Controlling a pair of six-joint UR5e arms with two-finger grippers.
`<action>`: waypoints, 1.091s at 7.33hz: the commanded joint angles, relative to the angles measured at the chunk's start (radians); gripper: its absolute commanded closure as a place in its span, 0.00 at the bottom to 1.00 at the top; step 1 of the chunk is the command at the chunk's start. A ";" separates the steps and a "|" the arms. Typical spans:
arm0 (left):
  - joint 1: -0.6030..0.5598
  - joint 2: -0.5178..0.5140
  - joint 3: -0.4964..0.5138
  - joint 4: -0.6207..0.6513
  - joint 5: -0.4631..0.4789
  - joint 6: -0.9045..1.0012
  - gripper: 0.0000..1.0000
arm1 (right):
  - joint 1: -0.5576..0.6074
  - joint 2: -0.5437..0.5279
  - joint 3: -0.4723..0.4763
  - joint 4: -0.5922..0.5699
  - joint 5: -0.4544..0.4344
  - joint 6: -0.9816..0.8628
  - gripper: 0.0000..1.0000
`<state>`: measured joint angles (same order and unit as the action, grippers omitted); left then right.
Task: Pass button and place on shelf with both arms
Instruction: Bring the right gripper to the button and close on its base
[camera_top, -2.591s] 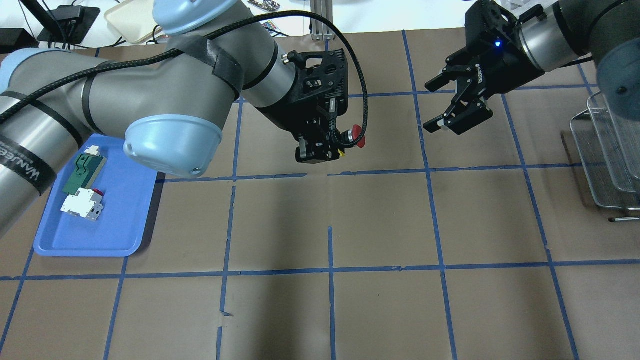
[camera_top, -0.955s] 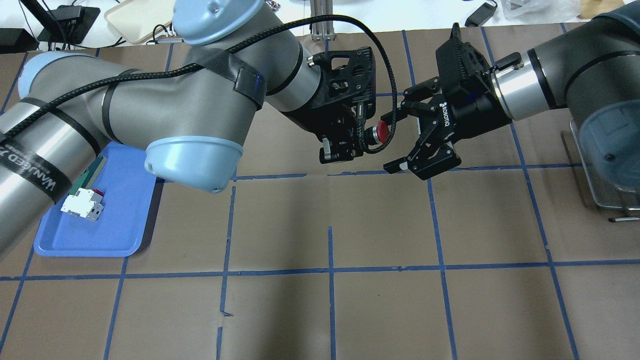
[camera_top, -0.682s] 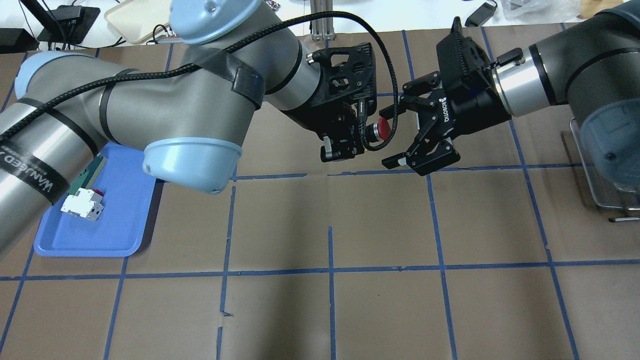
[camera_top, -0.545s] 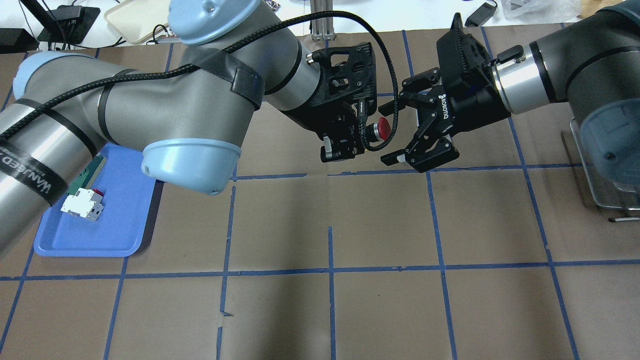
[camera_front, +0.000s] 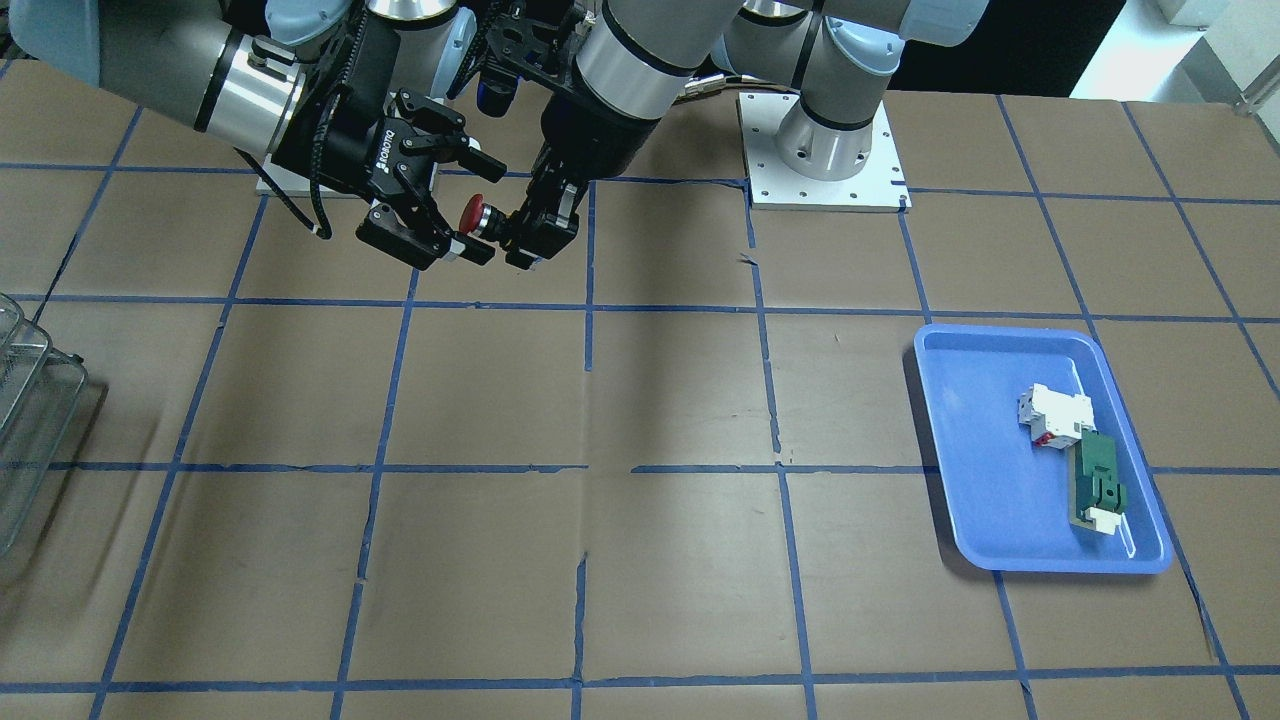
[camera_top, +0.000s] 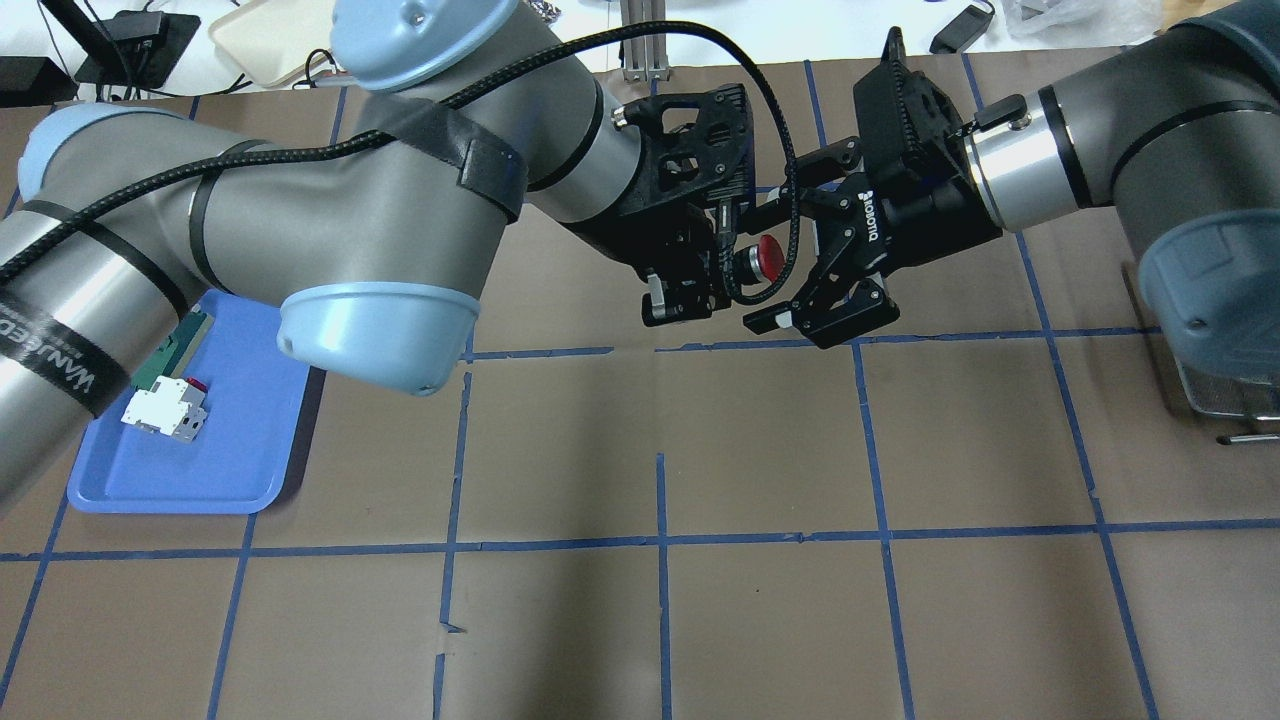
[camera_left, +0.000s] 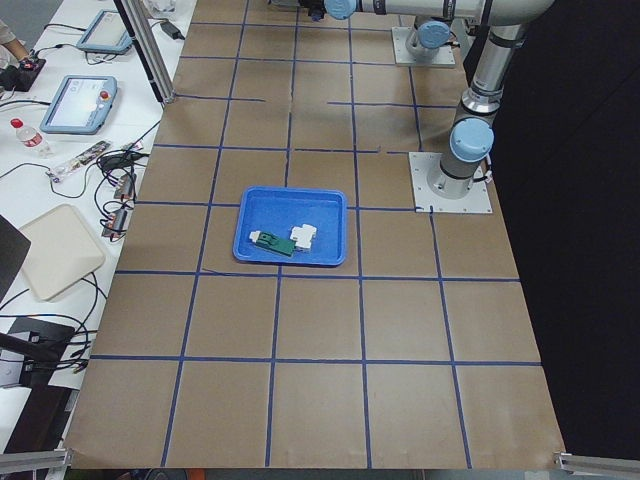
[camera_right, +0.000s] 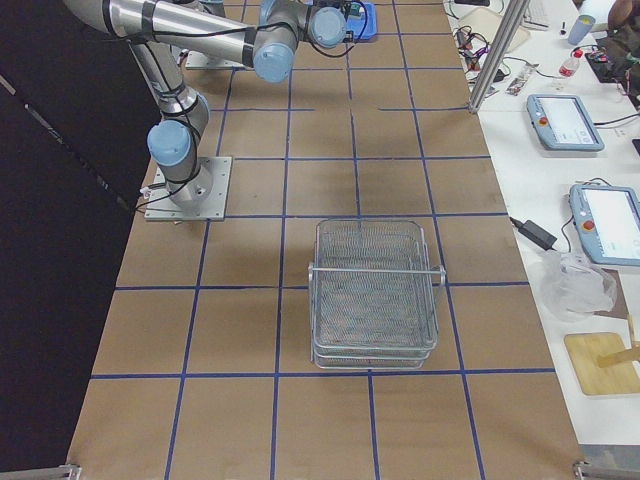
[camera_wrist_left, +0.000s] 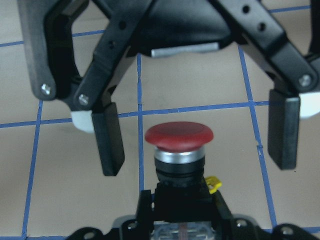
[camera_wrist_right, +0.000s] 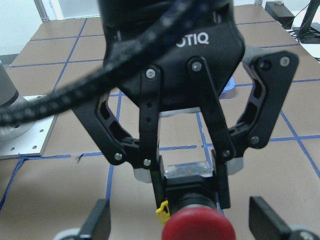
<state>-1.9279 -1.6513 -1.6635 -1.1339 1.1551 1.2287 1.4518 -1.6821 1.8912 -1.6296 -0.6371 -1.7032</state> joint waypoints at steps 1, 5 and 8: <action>-0.002 0.011 -0.005 -0.001 0.000 0.000 1.00 | 0.001 -0.002 -0.001 0.013 -0.010 0.013 0.12; -0.002 0.030 -0.015 -0.001 0.002 0.000 1.00 | 0.001 -0.004 -0.007 0.011 -0.009 0.025 0.70; -0.002 0.033 -0.013 -0.001 0.003 0.002 1.00 | 0.001 -0.004 -0.011 0.001 -0.010 0.025 0.88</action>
<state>-1.9298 -1.6193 -1.6771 -1.1350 1.1571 1.2290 1.4529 -1.6858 1.8817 -1.6270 -0.6472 -1.6781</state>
